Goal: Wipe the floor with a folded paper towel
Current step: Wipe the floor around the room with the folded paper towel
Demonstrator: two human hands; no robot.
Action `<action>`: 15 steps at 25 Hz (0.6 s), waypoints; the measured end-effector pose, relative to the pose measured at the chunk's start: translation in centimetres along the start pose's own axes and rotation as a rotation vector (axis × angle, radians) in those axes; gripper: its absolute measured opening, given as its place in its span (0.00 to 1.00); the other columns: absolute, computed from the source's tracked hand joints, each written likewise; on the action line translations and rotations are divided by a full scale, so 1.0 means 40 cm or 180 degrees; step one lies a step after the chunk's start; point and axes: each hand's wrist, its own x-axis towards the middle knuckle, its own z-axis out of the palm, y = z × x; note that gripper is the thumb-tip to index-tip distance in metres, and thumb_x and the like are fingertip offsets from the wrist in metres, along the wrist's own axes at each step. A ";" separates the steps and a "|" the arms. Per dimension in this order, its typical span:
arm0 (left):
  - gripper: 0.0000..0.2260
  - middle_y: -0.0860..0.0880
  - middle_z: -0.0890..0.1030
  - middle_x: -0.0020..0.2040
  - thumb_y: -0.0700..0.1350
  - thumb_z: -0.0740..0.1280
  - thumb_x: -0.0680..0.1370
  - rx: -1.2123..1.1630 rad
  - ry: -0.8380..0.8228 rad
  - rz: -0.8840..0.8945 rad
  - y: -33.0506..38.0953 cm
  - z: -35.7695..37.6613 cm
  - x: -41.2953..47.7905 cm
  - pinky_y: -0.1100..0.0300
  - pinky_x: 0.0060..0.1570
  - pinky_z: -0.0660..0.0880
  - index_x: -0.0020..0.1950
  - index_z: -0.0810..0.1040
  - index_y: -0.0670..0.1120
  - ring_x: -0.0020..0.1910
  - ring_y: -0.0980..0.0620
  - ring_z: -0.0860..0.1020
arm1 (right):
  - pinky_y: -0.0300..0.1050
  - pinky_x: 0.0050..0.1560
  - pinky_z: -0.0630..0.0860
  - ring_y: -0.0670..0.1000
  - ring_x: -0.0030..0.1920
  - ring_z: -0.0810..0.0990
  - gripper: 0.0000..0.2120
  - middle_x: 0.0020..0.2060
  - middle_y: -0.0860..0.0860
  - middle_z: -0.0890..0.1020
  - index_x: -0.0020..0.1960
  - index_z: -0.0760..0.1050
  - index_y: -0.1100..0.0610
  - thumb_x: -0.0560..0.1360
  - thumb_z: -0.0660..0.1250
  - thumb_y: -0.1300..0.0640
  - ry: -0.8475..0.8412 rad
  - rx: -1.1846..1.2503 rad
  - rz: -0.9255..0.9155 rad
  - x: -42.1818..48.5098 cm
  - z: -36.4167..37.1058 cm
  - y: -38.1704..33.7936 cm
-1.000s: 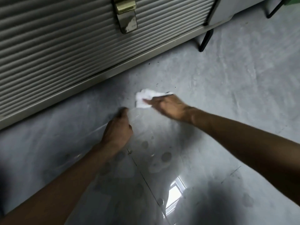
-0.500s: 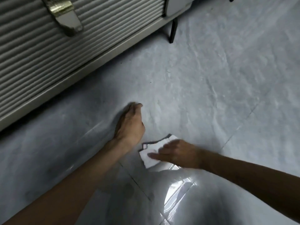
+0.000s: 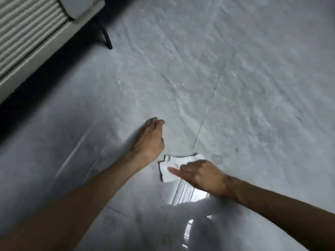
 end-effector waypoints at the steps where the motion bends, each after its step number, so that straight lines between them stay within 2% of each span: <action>1: 0.24 0.42 0.67 0.73 0.33 0.59 0.75 -0.0076 -0.0011 0.0035 0.033 0.021 0.007 0.63 0.71 0.55 0.72 0.65 0.40 0.74 0.48 0.62 | 0.44 0.34 0.71 0.50 0.40 0.77 0.25 0.45 0.49 0.80 0.72 0.69 0.53 0.75 0.60 0.62 0.0073 -0.0105 0.0013 -0.051 -0.010 0.059; 2: 0.24 0.42 0.67 0.72 0.34 0.59 0.75 -0.0157 -0.0098 0.0070 0.064 0.048 0.004 0.63 0.70 0.56 0.72 0.65 0.41 0.73 0.48 0.63 | 0.43 0.36 0.73 0.52 0.42 0.79 0.25 0.47 0.49 0.81 0.73 0.67 0.51 0.77 0.58 0.61 0.0125 -0.0183 0.0466 -0.113 -0.017 0.111; 3: 0.24 0.43 0.67 0.72 0.34 0.59 0.75 -0.0199 -0.0242 0.0098 0.087 0.071 -0.010 0.62 0.70 0.57 0.72 0.65 0.41 0.73 0.48 0.63 | 0.45 0.37 0.75 0.55 0.43 0.81 0.24 0.50 0.50 0.82 0.73 0.65 0.48 0.78 0.58 0.60 0.0189 -0.0262 0.1222 -0.173 -0.026 0.154; 6: 0.24 0.43 0.67 0.71 0.34 0.59 0.76 -0.0035 -0.0476 0.0193 0.119 0.098 -0.056 0.59 0.72 0.58 0.72 0.64 0.41 0.73 0.47 0.62 | 0.51 0.41 0.73 0.62 0.47 0.81 0.22 0.55 0.55 0.81 0.73 0.66 0.47 0.81 0.58 0.60 0.0651 -0.0159 0.4031 -0.252 -0.039 0.171; 7: 0.24 0.43 0.67 0.71 0.34 0.59 0.75 0.0029 -0.0480 0.0211 0.125 0.095 -0.062 0.59 0.71 0.59 0.72 0.64 0.41 0.72 0.47 0.63 | 0.50 0.40 0.71 0.63 0.46 0.81 0.22 0.54 0.56 0.81 0.73 0.67 0.49 0.81 0.56 0.62 0.0742 -0.0150 0.4616 -0.214 -0.031 0.140; 8: 0.24 0.43 0.68 0.70 0.34 0.59 0.75 0.0062 -0.0481 0.0222 0.132 0.093 -0.063 0.58 0.71 0.59 0.72 0.64 0.41 0.72 0.47 0.63 | 0.49 0.39 0.68 0.62 0.46 0.81 0.22 0.52 0.56 0.81 0.72 0.67 0.51 0.80 0.55 0.63 0.0729 -0.0065 0.4836 -0.162 -0.016 0.100; 9: 0.24 0.43 0.68 0.70 0.34 0.59 0.75 0.0049 -0.0477 0.0229 0.139 0.094 -0.062 0.58 0.71 0.60 0.72 0.64 0.40 0.72 0.47 0.63 | 0.49 0.38 0.67 0.61 0.45 0.80 0.22 0.50 0.56 0.81 0.72 0.67 0.52 0.79 0.56 0.64 0.0751 0.0031 0.4618 -0.104 -0.002 0.049; 10: 0.25 0.43 0.68 0.71 0.34 0.59 0.74 0.0004 -0.0457 0.0230 0.150 0.097 -0.059 0.58 0.71 0.60 0.72 0.64 0.40 0.72 0.47 0.64 | 0.49 0.37 0.66 0.60 0.43 0.80 0.23 0.47 0.54 0.81 0.72 0.67 0.53 0.78 0.58 0.64 0.0752 0.0060 0.4009 -0.060 0.011 -0.006; 12: 0.27 0.42 0.67 0.72 0.32 0.60 0.73 -0.0132 -0.0419 0.0152 0.171 0.101 -0.059 0.60 0.71 0.59 0.72 0.64 0.40 0.73 0.47 0.64 | 0.48 0.33 0.66 0.56 0.39 0.79 0.26 0.42 0.51 0.79 0.72 0.68 0.55 0.75 0.64 0.63 0.0286 0.0089 0.2064 -0.054 0.024 -0.102; 13: 0.27 0.42 0.67 0.73 0.31 0.59 0.73 -0.0173 -0.0408 0.0137 0.180 0.104 -0.057 0.60 0.71 0.59 0.73 0.64 0.40 0.73 0.47 0.64 | 0.47 0.32 0.68 0.54 0.39 0.78 0.28 0.41 0.51 0.79 0.72 0.68 0.55 0.73 0.66 0.63 0.0066 0.0087 0.1234 -0.104 0.010 -0.092; 14: 0.28 0.42 0.66 0.73 0.31 0.59 0.73 -0.0180 -0.0416 0.0141 0.183 0.105 -0.051 0.60 0.71 0.59 0.73 0.63 0.41 0.73 0.47 0.63 | 0.46 0.33 0.71 0.52 0.41 0.78 0.27 0.43 0.50 0.79 0.72 0.69 0.55 0.73 0.67 0.62 0.0016 0.0066 0.0789 -0.168 -0.011 -0.049; 15: 0.28 0.42 0.66 0.73 0.31 0.58 0.73 -0.0119 -0.0446 0.0175 0.182 0.108 -0.044 0.59 0.71 0.59 0.74 0.62 0.41 0.73 0.46 0.62 | 0.45 0.37 0.75 0.51 0.44 0.79 0.24 0.47 0.49 0.80 0.71 0.70 0.53 0.75 0.65 0.60 0.0030 0.0098 0.0870 -0.233 -0.030 0.002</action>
